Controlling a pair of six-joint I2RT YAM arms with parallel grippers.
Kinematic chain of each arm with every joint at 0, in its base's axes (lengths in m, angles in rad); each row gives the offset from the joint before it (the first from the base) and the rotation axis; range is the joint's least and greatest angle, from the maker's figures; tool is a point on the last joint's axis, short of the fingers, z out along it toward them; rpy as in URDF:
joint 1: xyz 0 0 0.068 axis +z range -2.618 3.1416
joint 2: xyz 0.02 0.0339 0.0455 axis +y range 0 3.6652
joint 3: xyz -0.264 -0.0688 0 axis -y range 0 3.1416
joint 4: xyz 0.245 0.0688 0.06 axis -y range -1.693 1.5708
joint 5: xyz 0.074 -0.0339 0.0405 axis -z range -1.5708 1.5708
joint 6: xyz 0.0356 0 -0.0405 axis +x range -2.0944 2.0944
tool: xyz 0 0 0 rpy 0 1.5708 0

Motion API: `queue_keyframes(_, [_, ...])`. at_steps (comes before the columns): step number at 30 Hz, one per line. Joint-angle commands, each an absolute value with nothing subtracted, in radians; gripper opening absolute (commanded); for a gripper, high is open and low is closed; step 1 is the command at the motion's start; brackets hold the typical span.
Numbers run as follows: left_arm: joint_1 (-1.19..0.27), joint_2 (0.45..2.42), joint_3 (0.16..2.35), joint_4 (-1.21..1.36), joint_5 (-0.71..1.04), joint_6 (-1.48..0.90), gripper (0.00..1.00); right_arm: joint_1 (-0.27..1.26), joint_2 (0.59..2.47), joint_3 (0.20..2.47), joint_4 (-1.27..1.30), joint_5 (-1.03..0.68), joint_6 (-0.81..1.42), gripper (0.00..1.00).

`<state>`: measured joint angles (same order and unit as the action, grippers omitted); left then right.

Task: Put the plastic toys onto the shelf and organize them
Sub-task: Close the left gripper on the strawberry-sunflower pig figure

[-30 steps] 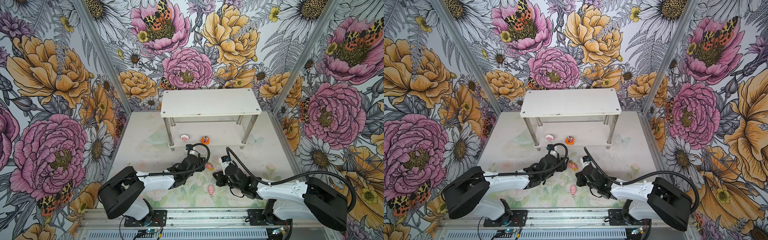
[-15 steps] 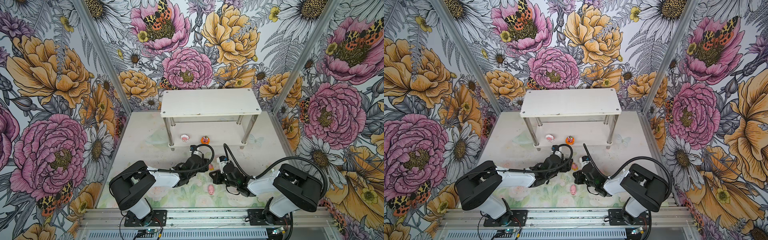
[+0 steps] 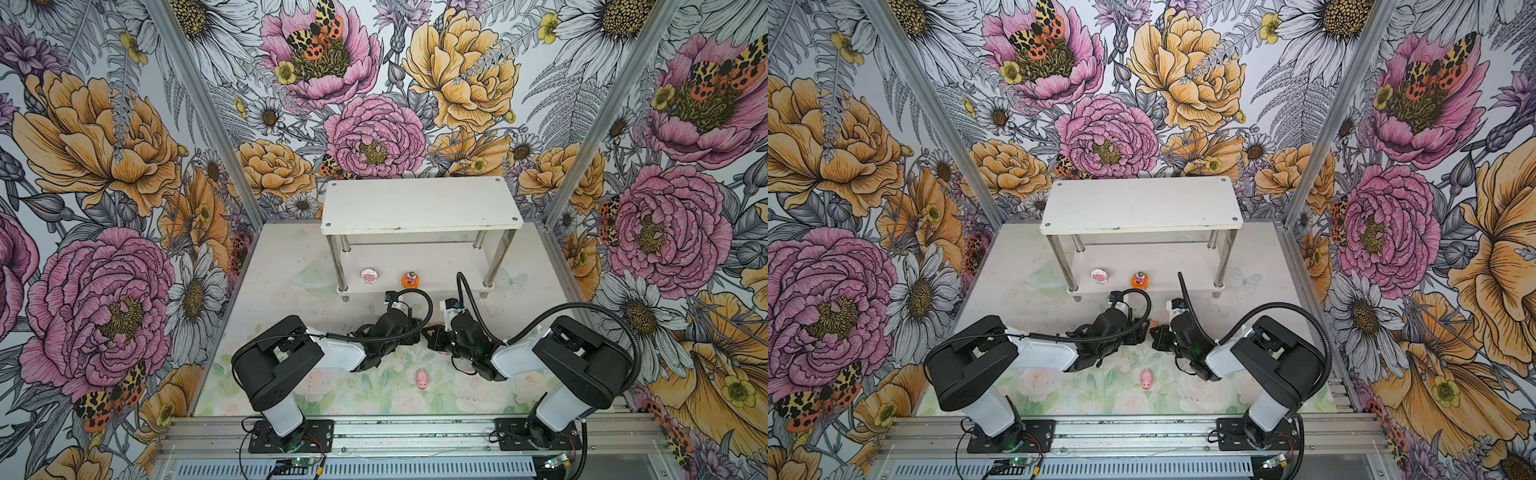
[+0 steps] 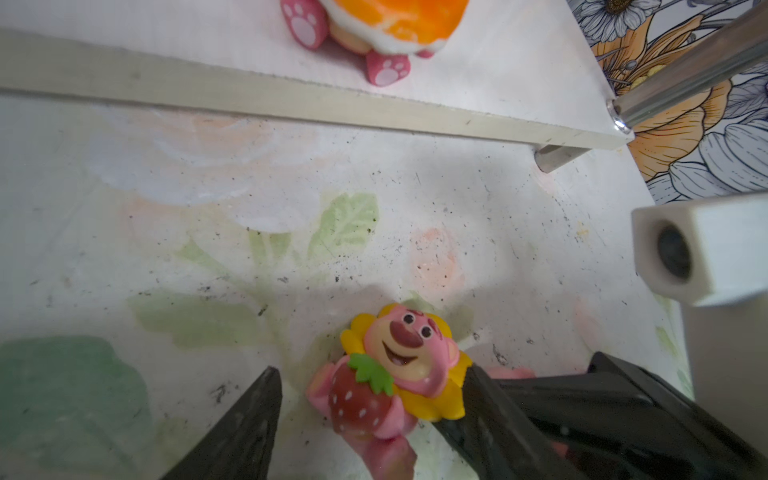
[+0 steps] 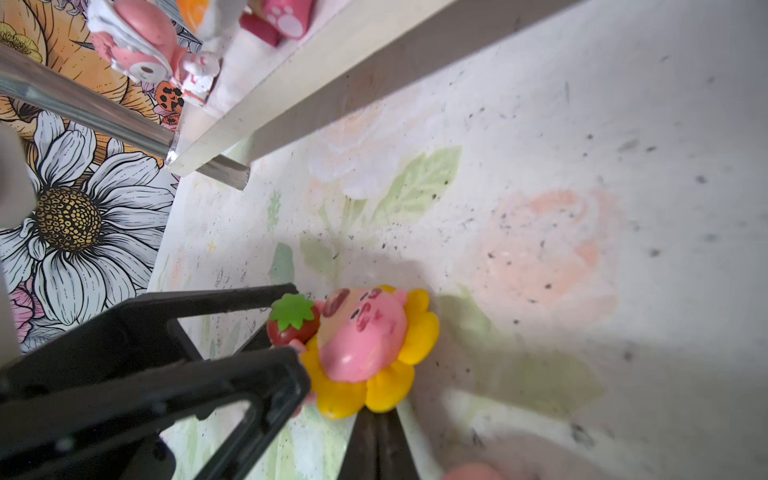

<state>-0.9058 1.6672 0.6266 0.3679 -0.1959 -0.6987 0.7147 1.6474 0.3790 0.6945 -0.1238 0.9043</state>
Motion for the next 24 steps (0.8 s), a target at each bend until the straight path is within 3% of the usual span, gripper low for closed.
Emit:
queue_keyframes(1, [-0.902, 1.667, 0.64, 0.379, -0.177, -0.696, 0.65, 0.706, 1.689, 0.387, 0.722, -0.14, 0.893, 0.0])
queue_keyframes(11, [-0.902, 1.657, 0.632, 0.379, -0.172, -0.718, 0.31, 0.698, 1.685, 0.366, 0.721, -0.154, 0.89, 0.0])
queue_keyframes(18, [-0.928, 1.587, 0.581, 0.382, -0.189, -0.733, 0.2, 0.687, 1.565, 0.346, 0.6, -0.173, 0.894, 0.0])
queue_keyframes(24, [-0.97, 1.497, 0.518, 0.383, -0.266, -0.727, 0.15, 0.668, 1.323, 0.334, 0.392, -0.207, 0.887, 0.0])
